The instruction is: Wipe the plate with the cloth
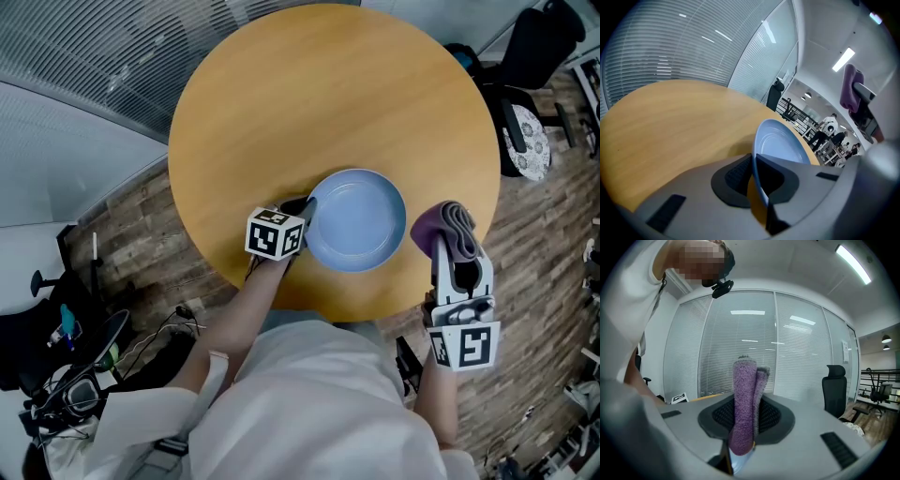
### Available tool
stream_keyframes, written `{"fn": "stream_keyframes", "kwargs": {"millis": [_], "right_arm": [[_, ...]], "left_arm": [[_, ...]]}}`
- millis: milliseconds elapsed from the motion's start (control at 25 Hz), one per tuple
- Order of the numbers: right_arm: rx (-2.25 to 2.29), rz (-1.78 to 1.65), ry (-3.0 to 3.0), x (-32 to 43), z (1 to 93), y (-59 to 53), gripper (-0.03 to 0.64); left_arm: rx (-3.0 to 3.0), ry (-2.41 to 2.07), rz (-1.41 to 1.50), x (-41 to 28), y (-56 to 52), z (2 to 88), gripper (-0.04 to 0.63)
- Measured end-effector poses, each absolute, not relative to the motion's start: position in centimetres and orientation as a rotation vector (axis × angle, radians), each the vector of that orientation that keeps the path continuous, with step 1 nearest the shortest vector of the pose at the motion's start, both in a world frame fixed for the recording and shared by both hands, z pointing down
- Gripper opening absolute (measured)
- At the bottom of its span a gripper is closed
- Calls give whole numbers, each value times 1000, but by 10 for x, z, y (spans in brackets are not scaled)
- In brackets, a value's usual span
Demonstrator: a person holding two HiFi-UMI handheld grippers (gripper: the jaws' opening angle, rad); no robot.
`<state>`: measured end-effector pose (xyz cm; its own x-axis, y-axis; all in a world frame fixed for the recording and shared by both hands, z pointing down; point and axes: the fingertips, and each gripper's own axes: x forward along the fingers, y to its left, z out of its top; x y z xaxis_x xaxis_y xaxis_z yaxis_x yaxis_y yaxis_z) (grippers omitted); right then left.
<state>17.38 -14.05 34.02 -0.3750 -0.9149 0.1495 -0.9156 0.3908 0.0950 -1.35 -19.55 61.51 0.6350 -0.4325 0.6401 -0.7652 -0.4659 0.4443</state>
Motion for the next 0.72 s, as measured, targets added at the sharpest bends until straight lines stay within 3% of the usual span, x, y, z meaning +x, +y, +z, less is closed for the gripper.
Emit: {"fn": "stream_keyframes", "kwargs": {"millis": [720], "right_arm": [[1628, -38, -2505, 167, 331, -127, 92]], "left_arm": [[2230, -951, 396, -17, -185, 560, 28]]}}
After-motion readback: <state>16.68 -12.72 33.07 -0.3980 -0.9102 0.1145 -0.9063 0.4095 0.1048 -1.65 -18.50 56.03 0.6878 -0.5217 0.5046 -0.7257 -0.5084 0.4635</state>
